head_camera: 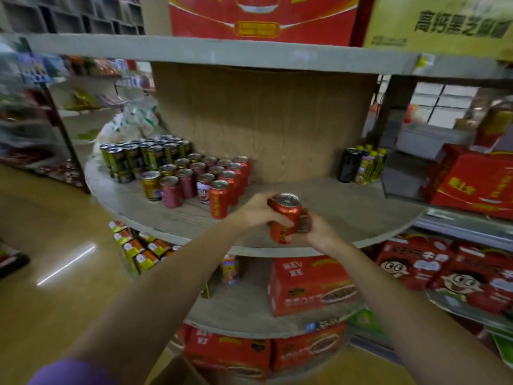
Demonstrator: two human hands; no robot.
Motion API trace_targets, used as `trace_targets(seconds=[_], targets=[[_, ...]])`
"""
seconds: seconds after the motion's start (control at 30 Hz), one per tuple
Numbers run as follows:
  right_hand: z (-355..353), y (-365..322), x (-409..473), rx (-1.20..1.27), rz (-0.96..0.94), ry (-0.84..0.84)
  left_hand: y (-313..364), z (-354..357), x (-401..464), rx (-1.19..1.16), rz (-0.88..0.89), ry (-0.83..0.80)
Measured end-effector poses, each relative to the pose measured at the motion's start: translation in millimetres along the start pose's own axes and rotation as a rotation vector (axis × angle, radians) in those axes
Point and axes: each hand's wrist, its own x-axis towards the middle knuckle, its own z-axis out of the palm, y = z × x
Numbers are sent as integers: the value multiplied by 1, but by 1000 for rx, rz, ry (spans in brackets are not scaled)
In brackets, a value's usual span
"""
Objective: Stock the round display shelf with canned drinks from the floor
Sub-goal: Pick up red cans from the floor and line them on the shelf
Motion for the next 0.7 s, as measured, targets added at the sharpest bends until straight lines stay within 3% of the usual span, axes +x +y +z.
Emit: trace_targets(seconds=[0.3, 0.47, 0.7], targets=[[95, -35, 21, 47, 48, -48, -41, -91, -30, -173, -19, 61], [146, -54, 33, 69, 31, 35, -61, -125, -36, -169, -9, -1], [203, -67, 52, 2, 48, 157, -96, -156, -36, -137, 34, 39]])
